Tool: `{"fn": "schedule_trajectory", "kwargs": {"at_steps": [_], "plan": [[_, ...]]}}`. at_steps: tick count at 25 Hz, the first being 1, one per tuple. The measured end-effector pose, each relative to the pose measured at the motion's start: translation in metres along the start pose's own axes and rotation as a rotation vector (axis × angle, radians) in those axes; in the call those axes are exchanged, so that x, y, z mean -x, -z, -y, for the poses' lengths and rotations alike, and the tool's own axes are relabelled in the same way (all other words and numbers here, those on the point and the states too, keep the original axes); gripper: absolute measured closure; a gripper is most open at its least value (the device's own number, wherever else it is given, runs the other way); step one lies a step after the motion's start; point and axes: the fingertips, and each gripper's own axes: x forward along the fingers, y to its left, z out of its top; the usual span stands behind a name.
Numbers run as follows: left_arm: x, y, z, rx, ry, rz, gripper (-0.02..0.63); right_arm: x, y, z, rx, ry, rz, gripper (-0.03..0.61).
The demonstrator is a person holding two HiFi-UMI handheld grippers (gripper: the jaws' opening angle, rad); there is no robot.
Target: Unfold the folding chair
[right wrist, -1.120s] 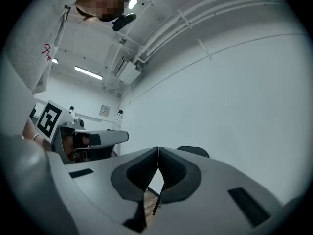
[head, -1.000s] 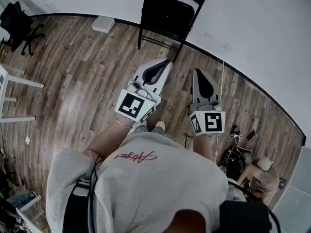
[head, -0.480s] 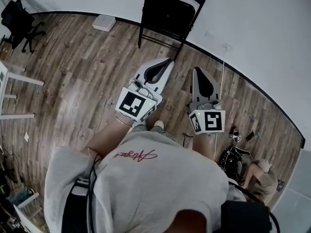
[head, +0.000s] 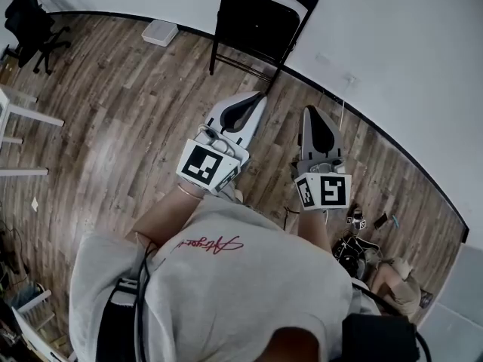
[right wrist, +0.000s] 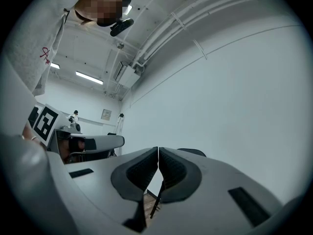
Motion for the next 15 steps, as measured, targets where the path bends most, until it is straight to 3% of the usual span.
{"fn": "schedule_trajectory", "kwargs": {"at_steps": [7, 15], "plan": [[-0.048, 0.023, -0.025, 0.01, -0.016, -0.021, 0.6, -0.038, 0.024, 0.033, -0.002, -0.019, -0.029, 0.56], [-0.162, 0.064, -0.105, -0.011, 0.013, -0.062, 0.6, -0.153, 0.059, 0.114, 0.024, 0.002, -0.05, 0.56]]}}
